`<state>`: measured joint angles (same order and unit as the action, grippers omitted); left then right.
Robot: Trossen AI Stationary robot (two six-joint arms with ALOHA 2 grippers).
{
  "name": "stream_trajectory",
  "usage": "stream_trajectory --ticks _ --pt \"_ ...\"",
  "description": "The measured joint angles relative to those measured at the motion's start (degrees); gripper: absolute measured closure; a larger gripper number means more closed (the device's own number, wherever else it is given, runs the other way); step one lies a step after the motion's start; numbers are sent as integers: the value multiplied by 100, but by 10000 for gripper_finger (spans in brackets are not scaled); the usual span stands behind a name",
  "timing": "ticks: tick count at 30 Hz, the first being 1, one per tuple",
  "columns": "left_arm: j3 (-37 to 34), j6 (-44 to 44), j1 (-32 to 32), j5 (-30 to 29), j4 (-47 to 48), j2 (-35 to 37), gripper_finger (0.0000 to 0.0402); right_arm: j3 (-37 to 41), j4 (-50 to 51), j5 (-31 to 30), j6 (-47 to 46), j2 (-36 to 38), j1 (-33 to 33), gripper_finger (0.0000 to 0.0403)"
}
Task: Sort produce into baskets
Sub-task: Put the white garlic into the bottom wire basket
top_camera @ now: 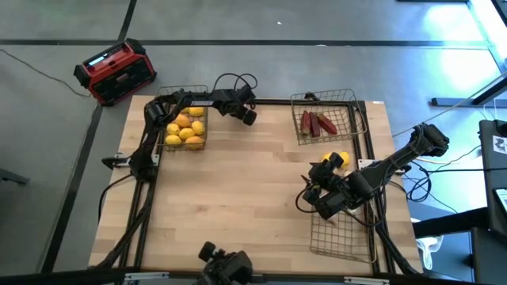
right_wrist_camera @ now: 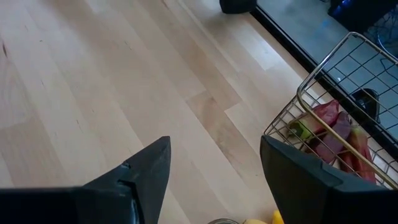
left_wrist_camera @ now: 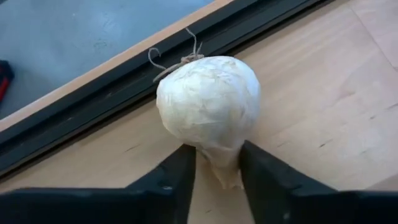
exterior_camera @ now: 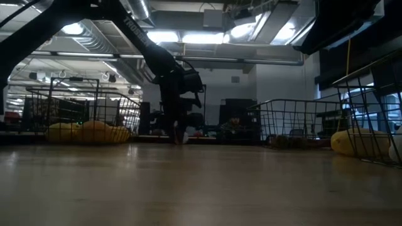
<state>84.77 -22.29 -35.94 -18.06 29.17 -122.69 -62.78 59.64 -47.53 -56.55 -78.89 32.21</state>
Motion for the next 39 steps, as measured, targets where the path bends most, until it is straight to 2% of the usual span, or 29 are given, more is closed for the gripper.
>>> stream_trajectory --ticks 6,11,16,23,31,39 --pt "0 364 2 15 -26 0 346 0 0 47 -3 0 0 158" --pt "0 570 46 0 -51 1 370 0 0 70 -12 0 0 158" --pt "-7 739 259 -27 67 234 369 0 0 109 -14 0 0 158" --pt "-7 1181 853 -24 237 1074 371 0 -107 422 -17 0 0 158" --pt "-4 1519 1912 -20 338 2147 365 0 -356 768 -55 0 2 158" --pt "-2 1949 3059 -3 384 2819 362 -2 -902 675 315 0 2 158"
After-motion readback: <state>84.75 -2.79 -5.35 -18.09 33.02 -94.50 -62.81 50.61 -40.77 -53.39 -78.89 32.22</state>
